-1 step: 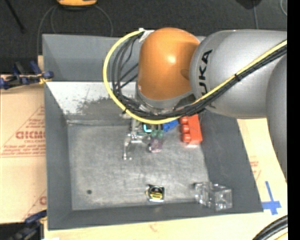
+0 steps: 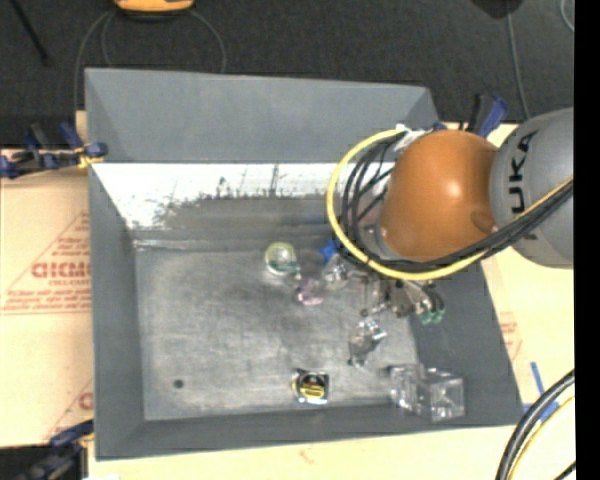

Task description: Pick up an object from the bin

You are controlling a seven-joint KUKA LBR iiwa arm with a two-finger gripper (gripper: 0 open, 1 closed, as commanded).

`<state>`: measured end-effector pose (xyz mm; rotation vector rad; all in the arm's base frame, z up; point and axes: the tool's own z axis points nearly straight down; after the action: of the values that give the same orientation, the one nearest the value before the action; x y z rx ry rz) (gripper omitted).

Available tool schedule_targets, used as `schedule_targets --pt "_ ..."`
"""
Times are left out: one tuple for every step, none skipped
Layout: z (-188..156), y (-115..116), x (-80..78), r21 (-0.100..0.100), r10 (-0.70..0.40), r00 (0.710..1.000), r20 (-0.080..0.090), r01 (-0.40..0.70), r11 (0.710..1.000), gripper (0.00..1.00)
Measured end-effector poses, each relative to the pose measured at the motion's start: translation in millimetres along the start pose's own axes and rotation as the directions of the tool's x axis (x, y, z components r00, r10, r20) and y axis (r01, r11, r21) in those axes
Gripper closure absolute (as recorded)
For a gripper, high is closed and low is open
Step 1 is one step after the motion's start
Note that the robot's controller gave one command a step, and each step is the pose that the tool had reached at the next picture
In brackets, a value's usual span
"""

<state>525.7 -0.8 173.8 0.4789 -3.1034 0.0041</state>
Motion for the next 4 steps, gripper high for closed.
schedule_targets --pt "87.7 36.5 25.3 -0.007 -0.072 0.997 -0.003 0.072 0.997 0.00" --pt "7.0 11.1 23.1 0.004 -0.108 0.994 0.011 0.108 0.994 0.00" --pt "96.0 5.8 37.3 0.002 -0.181 0.983 0.017 0.181 0.984 0.00" --pt "82.2 59.6 15.6 -0.001 -0.264 0.965 0.007 0.264 0.965 0.00"
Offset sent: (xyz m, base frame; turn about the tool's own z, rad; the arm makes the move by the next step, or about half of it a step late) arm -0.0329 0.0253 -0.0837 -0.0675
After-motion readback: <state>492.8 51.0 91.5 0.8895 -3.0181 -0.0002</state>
